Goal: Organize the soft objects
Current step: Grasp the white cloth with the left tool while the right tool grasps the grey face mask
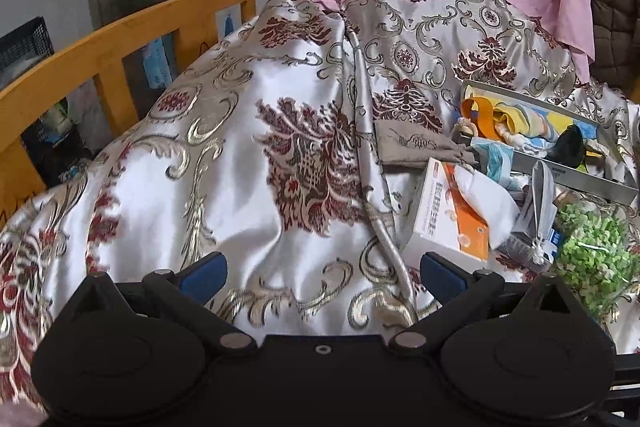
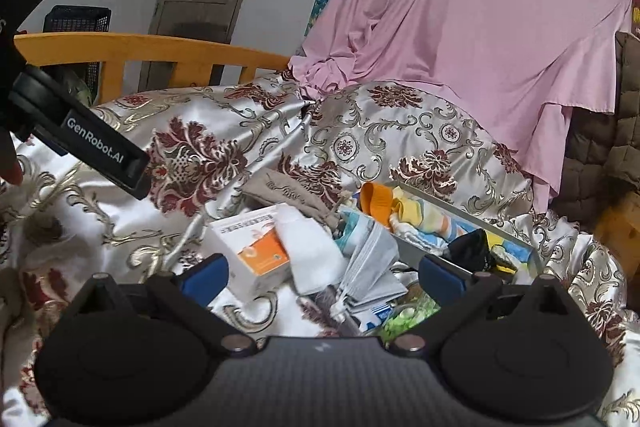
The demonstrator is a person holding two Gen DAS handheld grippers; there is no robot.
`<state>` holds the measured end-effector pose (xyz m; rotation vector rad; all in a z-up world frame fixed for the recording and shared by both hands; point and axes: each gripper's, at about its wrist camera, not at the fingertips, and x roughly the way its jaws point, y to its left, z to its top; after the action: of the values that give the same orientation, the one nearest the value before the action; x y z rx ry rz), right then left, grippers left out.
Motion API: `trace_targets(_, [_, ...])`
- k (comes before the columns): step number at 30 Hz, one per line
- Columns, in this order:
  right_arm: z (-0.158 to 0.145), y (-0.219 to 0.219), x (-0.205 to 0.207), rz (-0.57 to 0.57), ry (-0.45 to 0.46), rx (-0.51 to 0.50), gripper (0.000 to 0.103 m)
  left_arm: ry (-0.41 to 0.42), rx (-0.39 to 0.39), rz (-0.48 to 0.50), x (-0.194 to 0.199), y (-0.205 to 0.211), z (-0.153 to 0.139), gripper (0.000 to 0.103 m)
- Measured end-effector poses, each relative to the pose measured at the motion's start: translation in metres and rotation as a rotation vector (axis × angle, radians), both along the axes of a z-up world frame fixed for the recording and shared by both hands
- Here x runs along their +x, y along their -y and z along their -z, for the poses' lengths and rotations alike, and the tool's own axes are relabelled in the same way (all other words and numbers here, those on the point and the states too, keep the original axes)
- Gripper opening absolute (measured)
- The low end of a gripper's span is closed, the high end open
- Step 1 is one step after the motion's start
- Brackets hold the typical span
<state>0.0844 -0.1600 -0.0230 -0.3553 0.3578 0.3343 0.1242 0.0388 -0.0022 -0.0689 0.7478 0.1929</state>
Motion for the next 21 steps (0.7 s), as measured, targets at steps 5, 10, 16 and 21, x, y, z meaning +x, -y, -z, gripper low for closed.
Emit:
trace_targets(5, [0.003,0.005,0.014,0.007,-0.006,0.015,0.103,0.003,0.027,0.044,0.018,0.006,-0.001,0.102])
trace_targets(10, [0.008,0.013,0.030,0.041,-0.022,0.033,0.103,0.006,0.077,0.090,0.036,0.013,0.000,0.102])
trace_targets(16, [0.019,0.029,0.058,0.118,-0.086,0.094,0.103,0.033,0.125,0.217,0.062,0.025,0.006,0.102])
trace_targets(21, [0.027,0.044,0.073,0.162,-0.111,0.128,0.103,0.058,0.160,0.352,0.082,0.039,0.016,0.102])
